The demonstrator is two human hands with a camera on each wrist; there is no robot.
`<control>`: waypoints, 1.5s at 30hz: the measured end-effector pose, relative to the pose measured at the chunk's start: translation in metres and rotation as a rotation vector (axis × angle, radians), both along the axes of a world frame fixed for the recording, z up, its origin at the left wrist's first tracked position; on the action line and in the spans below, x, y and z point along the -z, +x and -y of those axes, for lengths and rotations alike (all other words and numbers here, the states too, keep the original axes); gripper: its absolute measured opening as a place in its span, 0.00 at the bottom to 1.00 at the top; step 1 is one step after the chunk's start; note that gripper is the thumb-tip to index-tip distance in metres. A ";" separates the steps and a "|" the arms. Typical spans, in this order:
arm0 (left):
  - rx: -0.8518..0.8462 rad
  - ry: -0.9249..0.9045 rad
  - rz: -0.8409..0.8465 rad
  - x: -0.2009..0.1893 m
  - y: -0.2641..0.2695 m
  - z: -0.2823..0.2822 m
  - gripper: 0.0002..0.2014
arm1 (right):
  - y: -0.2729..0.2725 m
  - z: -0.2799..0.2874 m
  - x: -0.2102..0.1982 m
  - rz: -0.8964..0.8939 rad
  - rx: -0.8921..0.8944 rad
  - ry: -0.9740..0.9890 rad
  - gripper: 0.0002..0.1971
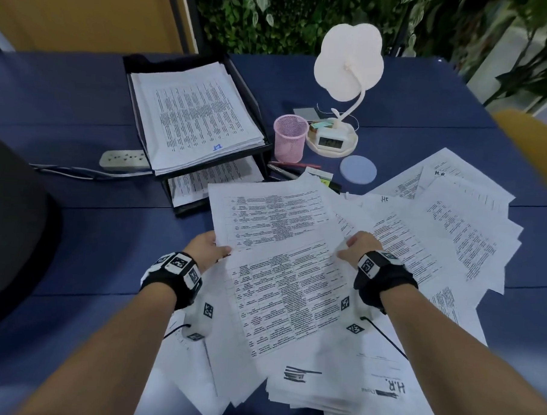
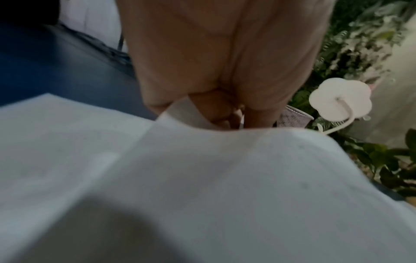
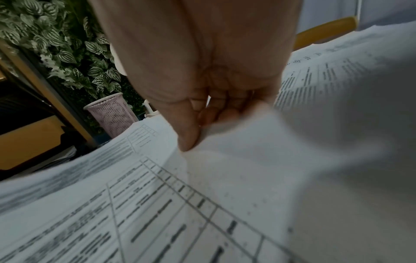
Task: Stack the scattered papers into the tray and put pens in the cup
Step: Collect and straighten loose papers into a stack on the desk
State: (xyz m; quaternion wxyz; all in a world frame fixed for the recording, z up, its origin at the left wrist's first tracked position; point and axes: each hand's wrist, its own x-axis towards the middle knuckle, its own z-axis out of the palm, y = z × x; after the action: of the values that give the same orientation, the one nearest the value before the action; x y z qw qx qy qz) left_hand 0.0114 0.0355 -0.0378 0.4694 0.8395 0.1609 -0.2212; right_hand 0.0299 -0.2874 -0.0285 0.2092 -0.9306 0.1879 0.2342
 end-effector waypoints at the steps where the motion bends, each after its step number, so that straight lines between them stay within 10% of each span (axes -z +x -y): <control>1: 0.028 0.030 -0.008 0.000 0.000 -0.003 0.16 | 0.000 0.000 0.000 0.019 0.002 0.005 0.15; 4: 0.110 0.105 -0.037 -0.002 0.001 -0.014 0.14 | 0.002 -0.004 -0.002 0.079 0.047 0.050 0.03; 11: 0.432 0.453 -0.104 -0.022 0.005 -0.028 0.20 | 0.013 -0.026 -0.011 0.353 0.076 0.185 0.11; 18: 0.235 0.155 -0.040 -0.017 -0.007 -0.006 0.26 | 0.022 -0.049 -0.022 0.538 0.132 0.367 0.08; 28: -0.090 -0.089 0.238 -0.022 -0.010 -0.022 0.21 | 0.010 -0.030 -0.009 0.359 0.406 0.382 0.34; 37: -0.317 -0.323 0.121 -0.003 -0.018 -0.018 0.26 | 0.004 -0.037 0.001 0.160 0.412 0.536 0.24; 45: -0.191 0.046 0.000 -0.001 -0.013 -0.016 0.22 | -0.004 -0.036 -0.003 0.089 0.157 0.435 0.05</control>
State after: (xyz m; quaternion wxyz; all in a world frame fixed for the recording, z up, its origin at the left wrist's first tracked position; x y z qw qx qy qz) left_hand -0.0019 0.0520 -0.0373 0.4692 0.8309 0.2450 -0.1716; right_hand 0.0259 -0.2517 -0.0250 0.4304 -0.8556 0.1956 0.2110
